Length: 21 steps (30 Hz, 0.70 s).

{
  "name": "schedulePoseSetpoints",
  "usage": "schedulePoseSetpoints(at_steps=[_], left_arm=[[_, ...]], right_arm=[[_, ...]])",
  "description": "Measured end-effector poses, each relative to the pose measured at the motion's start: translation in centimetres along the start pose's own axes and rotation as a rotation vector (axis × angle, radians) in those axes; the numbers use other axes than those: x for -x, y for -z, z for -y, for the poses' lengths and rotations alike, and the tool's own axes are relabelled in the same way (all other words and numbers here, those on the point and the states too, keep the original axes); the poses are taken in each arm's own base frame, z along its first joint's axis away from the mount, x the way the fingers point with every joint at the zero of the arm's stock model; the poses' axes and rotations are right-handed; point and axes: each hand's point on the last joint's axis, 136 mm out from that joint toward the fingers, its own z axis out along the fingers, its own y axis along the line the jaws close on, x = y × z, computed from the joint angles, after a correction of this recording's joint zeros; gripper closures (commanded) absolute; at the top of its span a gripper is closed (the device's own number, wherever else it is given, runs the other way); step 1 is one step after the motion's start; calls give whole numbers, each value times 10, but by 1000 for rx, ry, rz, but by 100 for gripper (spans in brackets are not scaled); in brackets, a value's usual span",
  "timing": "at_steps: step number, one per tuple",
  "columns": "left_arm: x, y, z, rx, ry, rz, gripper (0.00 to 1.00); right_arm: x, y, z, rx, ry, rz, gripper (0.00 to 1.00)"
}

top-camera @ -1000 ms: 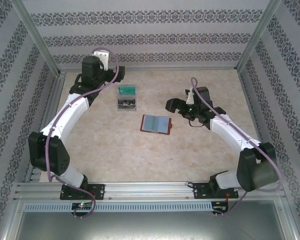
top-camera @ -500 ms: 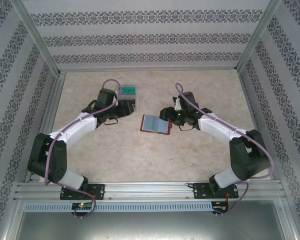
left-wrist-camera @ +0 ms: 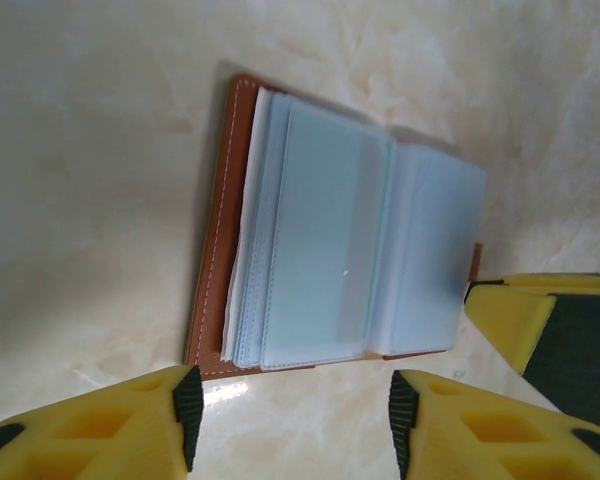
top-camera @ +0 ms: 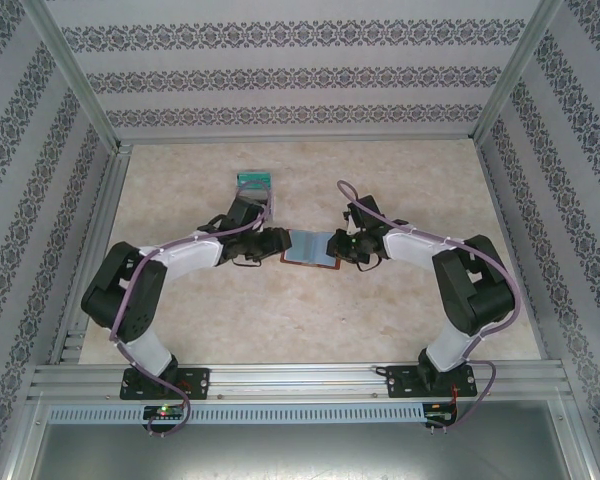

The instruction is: Take the credit cards out of the card holder

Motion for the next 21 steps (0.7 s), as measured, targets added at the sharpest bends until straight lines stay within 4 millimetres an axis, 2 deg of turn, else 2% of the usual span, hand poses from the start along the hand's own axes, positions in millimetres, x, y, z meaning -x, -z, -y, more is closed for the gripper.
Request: schedulePoseSetpoints(at_steps=[5, 9, 13, 21], left_arm=[[-4, -12, 3, -16, 3, -30, 52], [-1, -19, 12, -40, -3, -34, 52], [1, -26, 14, -43, -2, -44, 53], [-2, -38, 7, -24, 5, -65, 53]], right_arm=[[-1, 0, 6, -30, 14, 0, 86], [-3, -3, 9, -43, 19, -7, 89], [-6, -9, 15, -56, 16, -26, 89], [-6, -9, 15, -55, 23, -27, 90]])
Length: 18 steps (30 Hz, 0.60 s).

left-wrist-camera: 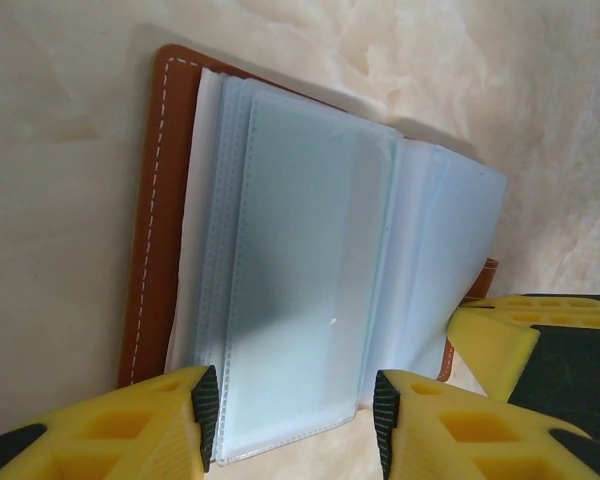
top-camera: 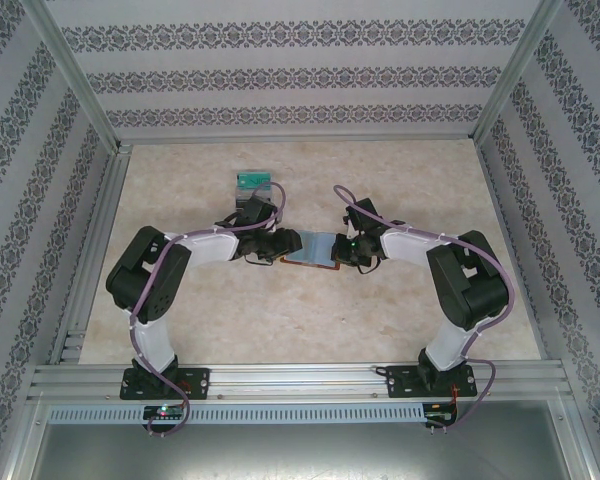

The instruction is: Take the credit cards out of the card holder

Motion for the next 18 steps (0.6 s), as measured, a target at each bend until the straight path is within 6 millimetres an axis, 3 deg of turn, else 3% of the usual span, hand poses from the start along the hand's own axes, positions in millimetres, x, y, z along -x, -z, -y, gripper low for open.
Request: schedulePoseSetpoints(at_steps=[8, 18], left_arm=[[-1, -7, -1, -5, 3, -20, 52], [-7, -10, 25, -109, -29, -46, 42]], right_arm=[[0, 0, 0, 0, 0, -1, 90], [-1, -1, -1, 7, 0, -6, 90]])
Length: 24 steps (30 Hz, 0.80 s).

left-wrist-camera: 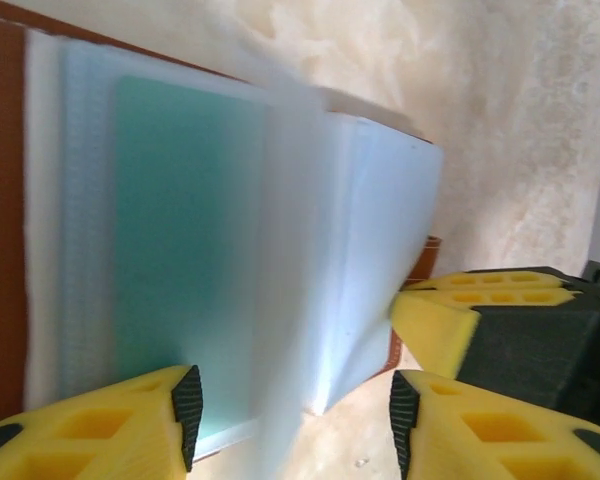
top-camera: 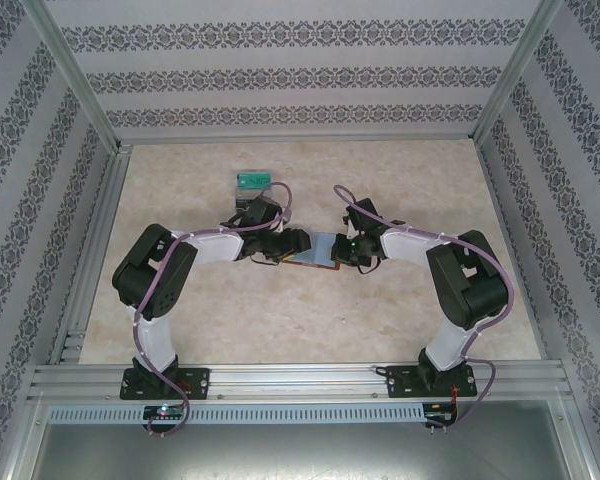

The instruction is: Take the credit cards out of the card holder

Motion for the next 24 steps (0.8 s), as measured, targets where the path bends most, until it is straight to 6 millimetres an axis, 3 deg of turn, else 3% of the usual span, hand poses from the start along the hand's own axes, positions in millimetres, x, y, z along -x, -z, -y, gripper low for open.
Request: schedulePoseSetpoints(at_steps=[4, 10, 15, 19, 24], left_arm=[[0, -1, 8, -29, -4, -5, 32], [3, 0, 23, -72, -19, -4, 33], [7, 0, 55, -134, -68, -6, 34], [5, -8, 77, -171, -104, -15, 34], [-7, -24, 78, -172, -107, -49, 34]], right_arm=[[0, 0, 0, 2, -1, -1, 90], [1, 0, 0, 4, -3, -1, 90], [2, 4, 5, 26, -30, 15, 89], [2, 21, 20, 17, -75, 56, 88], [17, 49, 22, 40, -95, 144, 87]])
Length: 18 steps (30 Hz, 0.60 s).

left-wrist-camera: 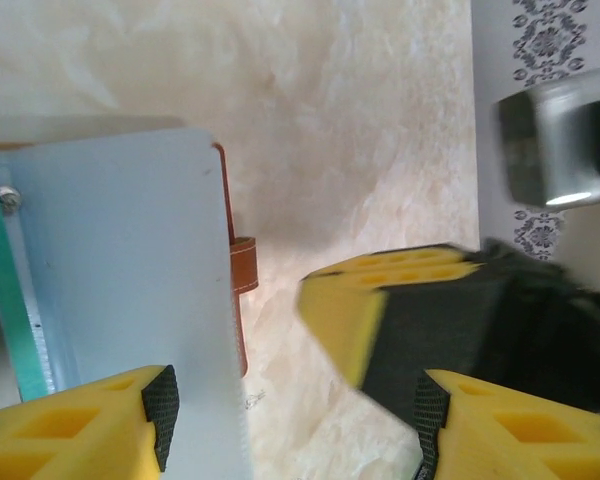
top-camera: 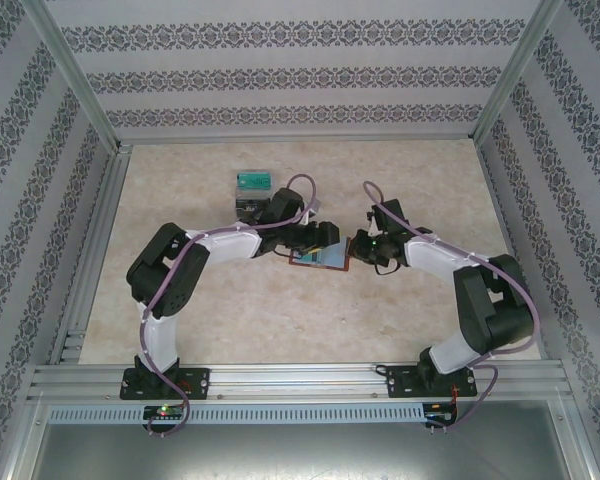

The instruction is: Take the credit cards out of the card holder

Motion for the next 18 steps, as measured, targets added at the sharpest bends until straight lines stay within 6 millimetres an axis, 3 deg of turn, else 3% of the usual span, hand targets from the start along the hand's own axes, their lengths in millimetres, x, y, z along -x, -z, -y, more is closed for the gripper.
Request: schedulePoseSetpoints(at_steps=[7, 12, 18], left_arm=[[-11, -20, -6, 2, 30, -40, 35], [-11, -20, -6, 5, 29, -36, 35], [3, 7, -12, 30, 41, 29, 39]], right_arm=[[4, 6, -1, 7, -14, 19, 86], [2, 7, -1, 11, -21, 18, 84], [-1, 7, -6, 26, -19, 6, 81]])
